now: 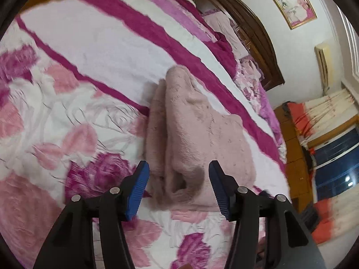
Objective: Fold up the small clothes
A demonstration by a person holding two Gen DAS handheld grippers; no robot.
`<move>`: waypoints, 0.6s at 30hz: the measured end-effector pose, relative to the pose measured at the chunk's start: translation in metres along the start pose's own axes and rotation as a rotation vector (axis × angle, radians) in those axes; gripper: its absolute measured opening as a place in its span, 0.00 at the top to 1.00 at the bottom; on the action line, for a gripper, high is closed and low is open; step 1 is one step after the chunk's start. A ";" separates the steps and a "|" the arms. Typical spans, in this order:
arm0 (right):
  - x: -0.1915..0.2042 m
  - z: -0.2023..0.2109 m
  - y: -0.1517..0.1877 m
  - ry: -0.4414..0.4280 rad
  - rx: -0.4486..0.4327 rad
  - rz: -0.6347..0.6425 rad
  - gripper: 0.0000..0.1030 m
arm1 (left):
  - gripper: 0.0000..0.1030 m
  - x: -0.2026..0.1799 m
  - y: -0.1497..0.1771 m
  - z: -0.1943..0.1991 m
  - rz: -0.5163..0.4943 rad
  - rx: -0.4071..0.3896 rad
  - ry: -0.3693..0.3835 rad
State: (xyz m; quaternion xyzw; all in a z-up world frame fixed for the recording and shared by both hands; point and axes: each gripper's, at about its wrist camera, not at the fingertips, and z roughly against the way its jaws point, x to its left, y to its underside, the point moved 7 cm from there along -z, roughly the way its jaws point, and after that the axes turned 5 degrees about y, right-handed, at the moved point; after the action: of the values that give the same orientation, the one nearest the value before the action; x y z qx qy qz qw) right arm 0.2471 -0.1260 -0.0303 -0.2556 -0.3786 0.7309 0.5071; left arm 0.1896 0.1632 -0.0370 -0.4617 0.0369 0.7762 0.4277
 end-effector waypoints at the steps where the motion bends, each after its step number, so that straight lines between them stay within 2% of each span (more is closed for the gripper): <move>1: -0.001 0.003 0.008 -0.014 -0.002 0.009 0.47 | 0.70 0.000 0.002 -0.003 0.008 0.012 0.002; 2: 0.001 0.004 0.014 -0.036 0.005 0.009 0.43 | 0.70 0.001 0.005 -0.006 0.000 0.023 -0.021; 4: 0.006 0.006 0.026 -0.054 0.007 0.036 0.43 | 0.70 -0.001 0.008 -0.008 -0.018 0.026 -0.049; 7: 0.018 0.015 0.032 -0.044 -0.038 0.116 0.40 | 0.70 -0.009 0.011 -0.009 -0.050 0.027 -0.049; 10: 0.038 0.006 0.032 -0.036 -0.015 0.210 0.39 | 0.70 -0.014 0.010 -0.016 -0.071 0.024 -0.059; 13: 0.055 -0.002 0.027 0.030 -0.045 0.325 0.39 | 0.70 -0.019 0.008 -0.028 -0.089 0.036 -0.083; 16: 0.068 -0.005 0.011 0.088 -0.121 0.396 0.40 | 0.70 -0.023 0.007 -0.035 -0.112 0.031 -0.095; 17: 0.071 -0.006 0.007 0.092 -0.135 0.413 0.61 | 0.71 -0.025 0.008 -0.039 -0.123 0.029 -0.102; 18: 0.072 -0.011 0.005 0.112 -0.115 0.438 0.95 | 0.83 -0.024 0.007 -0.040 -0.130 0.030 -0.111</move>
State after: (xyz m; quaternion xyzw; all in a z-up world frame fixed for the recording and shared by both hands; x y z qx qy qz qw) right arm 0.2276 -0.0568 -0.0399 -0.4002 -0.3262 0.7855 0.3412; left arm 0.2168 0.1252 -0.0442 -0.4130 -0.0053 0.7706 0.4854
